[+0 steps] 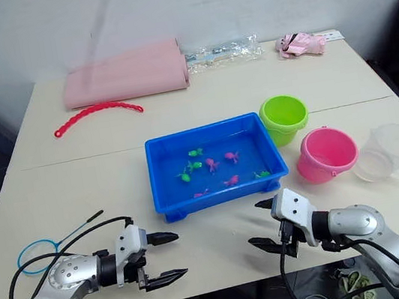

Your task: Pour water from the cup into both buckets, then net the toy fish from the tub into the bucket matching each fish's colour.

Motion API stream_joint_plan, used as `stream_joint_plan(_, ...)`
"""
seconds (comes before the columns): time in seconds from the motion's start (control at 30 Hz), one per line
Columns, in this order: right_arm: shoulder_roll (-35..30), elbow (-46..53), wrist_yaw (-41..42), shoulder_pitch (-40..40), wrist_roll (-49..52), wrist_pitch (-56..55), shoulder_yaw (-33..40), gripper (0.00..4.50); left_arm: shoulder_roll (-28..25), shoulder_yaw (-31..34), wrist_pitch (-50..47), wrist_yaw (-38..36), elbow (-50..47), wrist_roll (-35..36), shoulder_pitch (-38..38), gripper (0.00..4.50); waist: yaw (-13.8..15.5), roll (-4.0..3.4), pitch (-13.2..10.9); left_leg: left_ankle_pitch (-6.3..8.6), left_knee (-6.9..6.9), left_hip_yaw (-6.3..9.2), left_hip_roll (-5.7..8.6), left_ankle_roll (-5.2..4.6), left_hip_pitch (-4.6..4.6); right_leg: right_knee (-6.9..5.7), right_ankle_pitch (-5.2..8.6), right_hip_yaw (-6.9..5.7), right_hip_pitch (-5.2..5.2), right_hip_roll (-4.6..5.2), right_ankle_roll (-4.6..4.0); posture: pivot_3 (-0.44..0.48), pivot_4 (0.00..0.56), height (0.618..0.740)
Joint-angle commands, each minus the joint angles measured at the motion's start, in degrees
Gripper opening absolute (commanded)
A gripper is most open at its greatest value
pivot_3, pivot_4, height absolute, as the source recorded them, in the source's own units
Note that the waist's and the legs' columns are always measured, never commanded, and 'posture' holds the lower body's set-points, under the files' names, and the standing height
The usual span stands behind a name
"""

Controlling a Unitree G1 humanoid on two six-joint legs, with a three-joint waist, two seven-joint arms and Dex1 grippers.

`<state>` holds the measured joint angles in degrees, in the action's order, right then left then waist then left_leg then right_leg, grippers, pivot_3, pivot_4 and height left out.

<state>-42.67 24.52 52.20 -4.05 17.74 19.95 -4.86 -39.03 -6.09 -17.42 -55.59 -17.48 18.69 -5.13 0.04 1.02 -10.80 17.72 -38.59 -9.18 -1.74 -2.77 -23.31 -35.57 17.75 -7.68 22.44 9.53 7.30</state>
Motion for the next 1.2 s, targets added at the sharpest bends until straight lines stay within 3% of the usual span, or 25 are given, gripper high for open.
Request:
stream_joint_plan(0.03,0.34,2.45,-0.41,-0.76,1.46,0.23,1.48,4.50,-0.19,-0.08,-0.60,-2.40,-1.12,2.66,0.24,4.45,0.00,0.00,0.00,0.00,0.00,0.00,0.00,0.00,0.00,0.00,0.00,0.00,0.00,0.00,0.00,0.000,0.150,0.738)
stream_joint_plan(0.13,1.21,4.09,-2.12,-1.71,3.06,1.31,3.79,4.50,-0.70,0.06,-3.83,-4.19,-3.04,5.64,0.33,4.45,0.04,0.00,0.00,0.00,0.00,0.00,0.00,0.00,0.00,-0.01,0.00,-0.01,0.00,-0.01,0.00,0.000,0.150,0.738)
stream_joint_plan(0.23,2.50,6.42,-4.44,-3.58,5.67,3.68,6.38,4.50,-2.54,1.90,-11.23,-6.18,-8.47,13.34,1.80,4.45,0.07,0.00,0.00,0.00,0.00,0.01,0.00,0.00,0.00,-0.01,0.00,0.00,-0.02,-0.01,0.00,0.000,0.150,0.738)
stream_joint_plan(0.33,4.19,11.06,-8.74,-5.83,10.10,8.20,11.45,4.50,-4.67,6.72,-20.91,-7.33,-11.63,26.66,7.91,4.45,0.46,-0.01,-0.01,-0.05,-0.04,0.17,-0.01,0.02,-0.02,-0.05,0.01,0.08,-0.07,0.01,-0.02,0.000,0.150,0.738)
stream_joint_plan(0.4,4.45,12.76,-10.18,-6.52,11.98,10.14,13.73,4.50,-5.45,7.96,-24.29,-7.14,-11.81,30.63,10.85,4.45,0.59,-0.06,-0.01,-0.07,-0.05,0.19,0.00,0.05,0.00,-0.08,0.01,0.12,-0.12,0.01,-0.02,0.000,0.150,0.738)
stream_joint_plan(0.53,7.77,18.80,-18.50,-12.41,20.16,15.77,28.97,4.50,-2.85,9.79,-31.00,-3.58,-5.80,38.08,26.40,4.45,1.60,-0.16,-0.03,-0.14,-0.06,0.27,0.07,-0.01,-0.01,-0.11,0.01,0.08,-0.15,-0.10,-0.02,0.000,0.150,0.738)
stream_joint_plan(0.67,11.10,20.65,-25.06,-17.82,25.02,18.41,42.30,4.50,-0.71,6.47,-30.27,-2.90,-3.52,34.41,31.99,4.45,1.49,-0.18,-0.02,-0.18,-0.02,0.22,0.12,-0.05,0.05,-0.14,-0.03,-0.01,-0.30,-0.21,0.05,0.000,0.150,0.738)
stream_joint_plan(0.83,14.07,20.82,-31.50,-23.42,27.31,20.06,52.17,4.50,3.52,3.87,-29.48,-2.46,-0.33,32.35,37.06,4.45,1.30,-0.18,-0.02,-0.25,0.11,0.09,0.07,-0.02,0.03,-0.10,-0.03,0.07,-0.20,-0.36,0.06,0.000,0.150,0.738)
stream_joint_plan(0.93,14.06,18.04,-34.11,-24.90,25.33,20.70,54.62,4.50,5.56,3.03,-29.24,-2.08,0.35,31.27,39.82,4.45,1.33,-0.18,-0.02,-0.30,0.14,0.05,0.07,0.01,0.05,-0.05,-0.03,0.15,-0.13,-0.37,0.05,0.000,0.150,0.738)
stream_joint_plan(1.2,10.48,4.93,-42.53,-19.13,18.79,22.20,56.53,4.50,7.15,3.47,-29.76,1.02,-2.81,30.35,42.59,4.45,1.16,-0.19,-0.02,-0.34,0.18,-0.04,0.07,0.01,0.07,-0.07,-0.02,0.28,-0.03,-0.34,0.03,0.000,0.150,0.738)
